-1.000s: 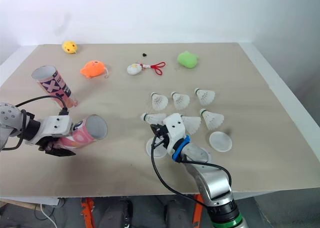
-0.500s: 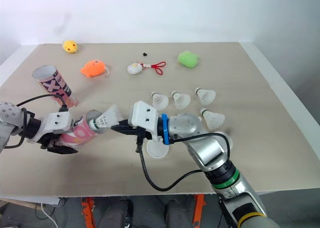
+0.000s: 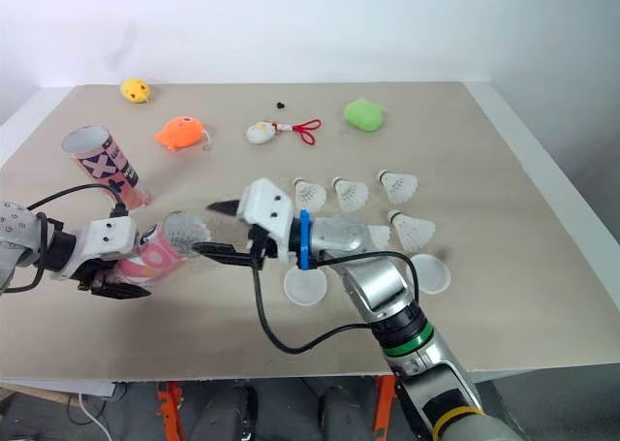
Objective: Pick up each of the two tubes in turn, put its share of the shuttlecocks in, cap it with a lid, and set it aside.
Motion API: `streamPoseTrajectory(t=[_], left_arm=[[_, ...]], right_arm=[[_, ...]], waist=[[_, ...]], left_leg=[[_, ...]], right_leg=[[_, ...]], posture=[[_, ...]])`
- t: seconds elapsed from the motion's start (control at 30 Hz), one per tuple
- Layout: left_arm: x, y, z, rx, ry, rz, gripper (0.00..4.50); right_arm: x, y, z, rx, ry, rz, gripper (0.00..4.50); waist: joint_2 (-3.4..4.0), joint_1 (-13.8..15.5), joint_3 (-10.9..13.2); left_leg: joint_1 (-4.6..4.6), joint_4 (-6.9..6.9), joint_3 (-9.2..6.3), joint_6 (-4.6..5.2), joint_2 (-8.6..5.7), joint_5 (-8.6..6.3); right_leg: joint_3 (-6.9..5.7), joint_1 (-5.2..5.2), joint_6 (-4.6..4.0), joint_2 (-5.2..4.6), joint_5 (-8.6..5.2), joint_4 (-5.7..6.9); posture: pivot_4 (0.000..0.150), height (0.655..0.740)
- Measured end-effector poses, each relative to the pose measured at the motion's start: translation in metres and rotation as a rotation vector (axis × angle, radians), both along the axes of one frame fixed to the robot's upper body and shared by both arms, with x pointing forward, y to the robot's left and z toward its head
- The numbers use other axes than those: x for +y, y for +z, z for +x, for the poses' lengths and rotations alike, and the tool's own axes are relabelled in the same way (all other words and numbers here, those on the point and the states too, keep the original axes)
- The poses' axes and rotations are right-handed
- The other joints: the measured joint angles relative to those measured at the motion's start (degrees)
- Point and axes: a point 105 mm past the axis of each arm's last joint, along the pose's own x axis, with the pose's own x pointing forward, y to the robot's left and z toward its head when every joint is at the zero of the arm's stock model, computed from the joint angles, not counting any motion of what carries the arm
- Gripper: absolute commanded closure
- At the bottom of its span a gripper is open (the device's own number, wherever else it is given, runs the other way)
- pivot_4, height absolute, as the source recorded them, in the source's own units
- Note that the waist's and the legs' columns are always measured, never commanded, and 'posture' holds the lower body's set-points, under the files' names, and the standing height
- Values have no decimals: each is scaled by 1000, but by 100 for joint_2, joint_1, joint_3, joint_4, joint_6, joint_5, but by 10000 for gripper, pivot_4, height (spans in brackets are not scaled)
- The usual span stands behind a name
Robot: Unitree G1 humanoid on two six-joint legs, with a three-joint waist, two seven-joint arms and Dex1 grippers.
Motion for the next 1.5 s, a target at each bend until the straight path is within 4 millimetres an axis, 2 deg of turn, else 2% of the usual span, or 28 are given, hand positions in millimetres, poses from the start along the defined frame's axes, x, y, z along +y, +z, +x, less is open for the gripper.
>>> streamPoseTrajectory(t=[0.07, 0.17, 0.27, 0.43, 0.63, 0.77, 0.8, 0.97, 1.0, 1.2, 1.27, 1.37, 1.43, 1.5], left_arm=[[1, 0, -1, -3, 5, -3, 13247], [1, -1, -2, -10, 12, -5, 13247], [2, 0, -2, -10, 16, -6, 13247], [2, 0, -2, -11, 16, -6, 13247], [0, 0, 1, -13, 13, -10, 13247], [-1, 0, 1, -12, 10, -13, 13247], [-1, 0, 1, -12, 10, -13, 13247], [-2, 0, 1, -14, 17, -14, 13247], [-2, 0, 1, -15, 17, -14, 13247], [-2, 0, 0, -15, 21, -17, 13247], [-2, 1, 0, -16, 21, -18, 13247], [-3, 1, 0, -18, 18, -19, 13247], [-3, 1, 1, -17, 16, -18, 13247], [-2, 1, 3, -19, 15, -13, 13247]], right_arm=[[-15, -5, 14, 27, -133, 16, 382], [-42, -26, 38, 58, -439, -33, 382], [-55, -49, 47, 153, -623, -42, 382], [-53, -53, 54, 200, -717, -28, 382], [-43, -52, 83, 260, -784, -15, 382], [-42, -57, 99, 305, -827, -10, 11802], [-43, -59, 101, 311, -833, -10, 18121], [-37, -60, 110, 345, -850, 26, 42884], [-37, -61, 110, 349, -849, 30, 44395], [-35, -61, 100, 350, -760, 56, 44395], [-31, -51, 86, 305, -626, 62, 44395], [-28, -20, 58, 185, -382, 74, 44395], [-31, 3, 32, 100, -204, 77, 44395], [-32, 17, 13, 44, -88, 52, 44395]], waist=[[1, -3, 0], [1, -5, 0], [2, -9, 1], [4, -11, 2], [4, -13, 5], [4, -11, 5], [4, -11, 5], [4, -13, 5], [4, -13, 5], [5, -12, 5], [8, -12, 7], [8, -9, 7], [8, -6, 7], [7, -10, 7]], left_leg=[[1, 0, 2, 0, 1, 0], [1, -3, 1, 0, 2, 0], [0, -5, 3, 0, 1, 0], [1, -5, 4, 0, 0, 0], [2, -1, 7, -1, 0, 1], [1, -4, 6, -1, -2, 1], [1, -5, 6, -1, -2, 1], [1, -5, 5, -1, -1, 1], [1, -5, 5, -1, -2, 1], [0, -9, 4, -1, -2, 1], [-3, -9, 3, -1, -5, 1], [-4, -9, 2, -1, -8, 1], [-4, -9, 2, -1, -8, 1], [-1, -9, 2, -1, -4, 1]], right_leg=[[0, -3, -1, 1, 1, 1], [0, -5, -10, 2, -5, 4], [3, -10, -6, 3, -5, 8], [5, -10, -6, 2, -4, 9], [6, -7, -8, 1, -2, 8], [6, -6, 3, -1, -3, 7], [5, -6, 3, 0, -3, 8], [5, -6, 2, 1, -2, 8], [5, -6, 3, 0, -3, 8], [5, -6, 5, -1, -7, 7], [5, -7, 6, -3, -8, 6], [3, -4, 11, -7, -9, 3], [2, -3, 12, -8, -8, -1], [1, -3, 6, -4, -5, 0]], posture=[[1500, 7400], [1500, 7400], [1500, 7400], [1500, 7400], [1500, 7400], [1500, 7400], [1500, 7400], [1500, 7400], [1500, 7400], [1500, 7400], [1500, 7400], [1500, 7400], [1500, 7400], [1500, 7400]])
